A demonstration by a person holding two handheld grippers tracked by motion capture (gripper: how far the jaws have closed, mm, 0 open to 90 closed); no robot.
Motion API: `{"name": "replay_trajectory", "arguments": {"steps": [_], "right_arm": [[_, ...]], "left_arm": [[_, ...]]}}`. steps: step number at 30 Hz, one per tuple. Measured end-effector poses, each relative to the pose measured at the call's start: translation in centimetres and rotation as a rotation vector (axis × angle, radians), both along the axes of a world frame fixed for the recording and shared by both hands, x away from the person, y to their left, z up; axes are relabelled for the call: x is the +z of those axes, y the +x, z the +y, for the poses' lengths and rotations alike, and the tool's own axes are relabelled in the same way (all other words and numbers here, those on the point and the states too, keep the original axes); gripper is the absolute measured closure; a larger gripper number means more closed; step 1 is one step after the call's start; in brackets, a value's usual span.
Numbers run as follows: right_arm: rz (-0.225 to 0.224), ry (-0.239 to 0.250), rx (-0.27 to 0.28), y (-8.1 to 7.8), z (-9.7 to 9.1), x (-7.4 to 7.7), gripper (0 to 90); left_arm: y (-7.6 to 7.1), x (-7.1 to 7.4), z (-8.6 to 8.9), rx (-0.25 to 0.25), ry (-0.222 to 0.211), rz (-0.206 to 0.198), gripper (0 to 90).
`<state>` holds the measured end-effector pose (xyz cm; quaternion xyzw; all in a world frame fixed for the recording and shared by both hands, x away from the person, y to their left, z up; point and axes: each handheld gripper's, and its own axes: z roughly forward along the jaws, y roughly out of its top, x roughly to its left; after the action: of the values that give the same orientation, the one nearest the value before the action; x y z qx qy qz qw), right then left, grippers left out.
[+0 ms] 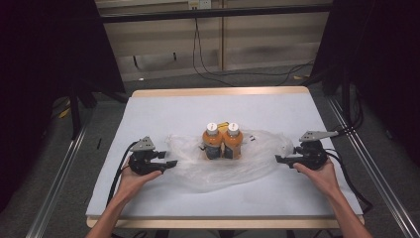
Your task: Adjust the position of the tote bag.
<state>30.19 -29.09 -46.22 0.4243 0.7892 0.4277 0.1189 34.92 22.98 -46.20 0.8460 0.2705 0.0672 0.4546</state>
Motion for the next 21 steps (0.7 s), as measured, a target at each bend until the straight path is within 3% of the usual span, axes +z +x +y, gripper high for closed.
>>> {"name": "replay_trajectory", "arguments": {"steps": [5, 8, 12, 16, 20, 21], "right_arm": [[-0.02, 0.014, -0.016, -0.3, -0.1, 0.5, 33.7], [-0.03, 0.028, -0.026, -1.5, -0.6, 0.9, 27.7], [-0.068, 0.05, -0.051, -2.6, -1.2, 1.9, 22.2], [-0.115, 0.067, -0.066, -3.0, -1.7, 3.3, 21.6], [-0.15, 0.076, -0.066, -3.3, -1.7, 4.6, 21.6], [-0.156, 0.067, -0.065, -3.5, -1.6, 5.6, 22.3]], "left_arm": [[0.1, 0.3, 0.5, 0.027, -0.025, -0.007, 38.5], [0.1, 0.6, 1.1, 0.036, -0.046, -0.007, 36.6], [-0.1, 1.6, 1.9, 0.064, -0.065, -0.03, 36.6], [-0.3, 2.8, 2.4, 0.082, -0.114, -0.056, 38.2], [-0.4, 3.5, 2.4, 0.07, -0.12, -0.068, 41.3], [-0.5, 3.9, 2.2, 0.056, -0.119, -0.072, 43.4]]}}
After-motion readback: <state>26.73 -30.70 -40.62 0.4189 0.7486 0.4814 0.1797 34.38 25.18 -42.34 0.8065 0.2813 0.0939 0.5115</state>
